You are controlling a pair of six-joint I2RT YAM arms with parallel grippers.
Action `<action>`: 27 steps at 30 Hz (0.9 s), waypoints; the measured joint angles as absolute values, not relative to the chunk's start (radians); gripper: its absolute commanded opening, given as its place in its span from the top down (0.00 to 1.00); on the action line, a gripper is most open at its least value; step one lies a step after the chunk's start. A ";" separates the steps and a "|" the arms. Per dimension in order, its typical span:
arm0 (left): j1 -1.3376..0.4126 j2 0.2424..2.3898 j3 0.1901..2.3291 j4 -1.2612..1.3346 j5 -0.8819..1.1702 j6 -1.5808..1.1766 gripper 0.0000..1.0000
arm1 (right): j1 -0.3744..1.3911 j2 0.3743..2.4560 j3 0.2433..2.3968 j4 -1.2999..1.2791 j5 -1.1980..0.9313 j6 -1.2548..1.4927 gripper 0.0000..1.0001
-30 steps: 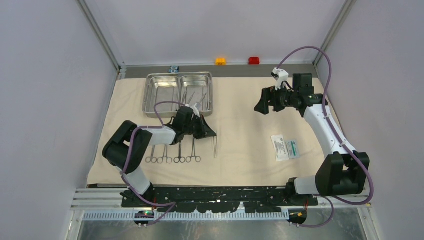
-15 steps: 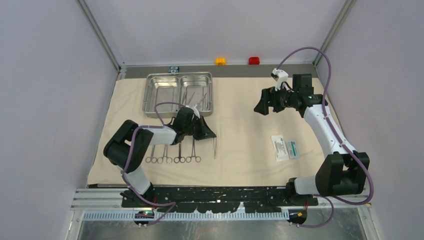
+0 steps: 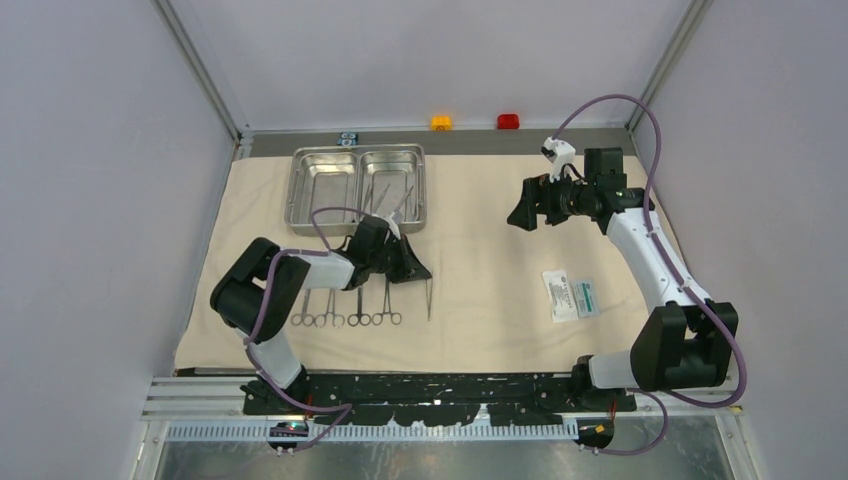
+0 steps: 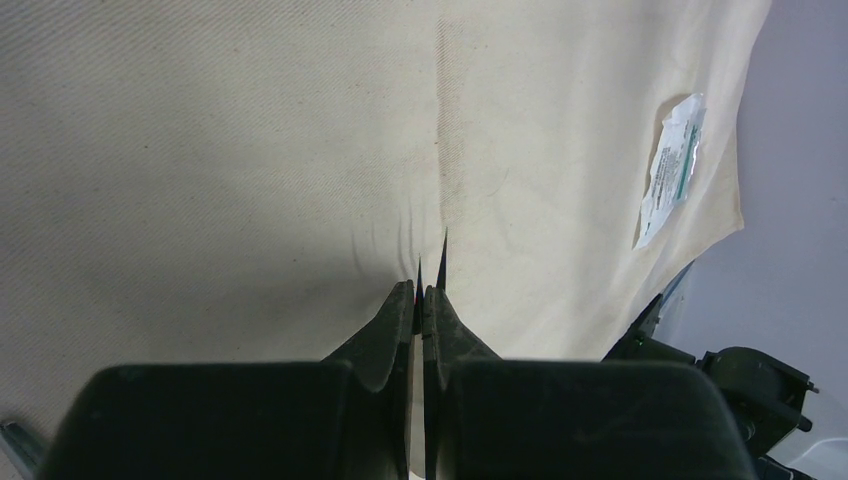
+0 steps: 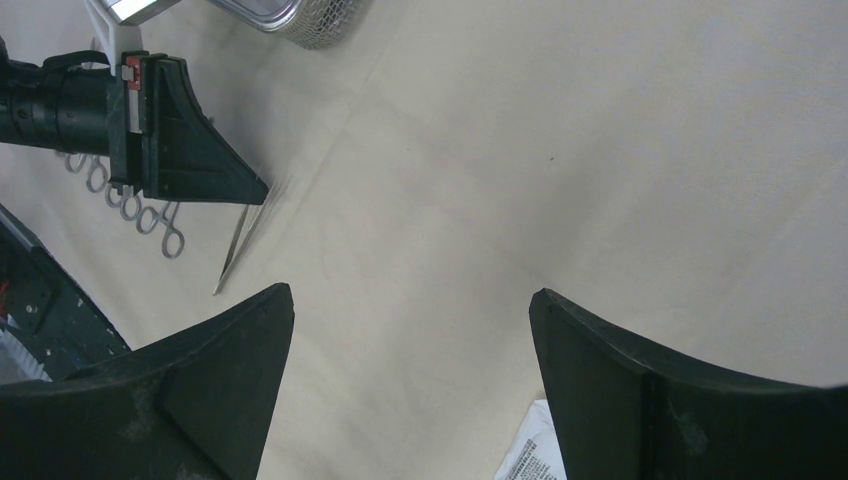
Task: Open and lay out the surgical kit
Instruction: Place the medical item in the surgical kit.
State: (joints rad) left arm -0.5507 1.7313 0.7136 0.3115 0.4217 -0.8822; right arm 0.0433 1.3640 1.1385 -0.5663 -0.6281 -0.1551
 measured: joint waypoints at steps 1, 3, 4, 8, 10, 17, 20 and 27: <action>-0.550 1.731 0.714 0.308 0.420 -0.882 0.98 | 0.044 1.364 1.139 -0.568 -0.628 -0.155 0.08; -0.550 1.731 0.714 0.299 0.418 -0.882 0.97 | 0.044 1.364 1.139 -0.569 -0.630 -0.155 0.08; -0.551 1.731 0.714 0.295 0.417 -0.882 0.96 | 0.043 1.364 1.139 -0.569 -0.631 -0.155 0.08; -0.550 1.731 0.714 0.282 0.410 -0.882 0.90 | 0.044 1.364 1.139 -0.570 -0.631 -0.155 0.08; -0.550 1.731 0.714 0.274 0.407 -0.881 0.86 | 0.043 1.364 1.139 -0.570 -0.632 -0.155 0.08; -0.551 1.731 0.718 0.271 0.405 -0.882 0.72 | 0.043 1.364 1.139 -0.570 -0.635 -0.155 0.08; -0.552 1.728 0.721 0.268 0.405 -0.881 0.69 | 0.042 1.364 1.139 -0.570 -0.635 -0.155 0.08; -0.554 1.720 0.733 0.240 0.392 -0.871 0.67 | 0.042 1.364 1.139 -0.570 -0.642 -0.155 0.08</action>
State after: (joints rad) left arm -0.5545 1.7203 0.7334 0.2398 0.3923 -0.8707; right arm 0.0418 1.3643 1.1385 -0.5701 -0.6418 -0.1551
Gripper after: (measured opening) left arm 0.321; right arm 0.920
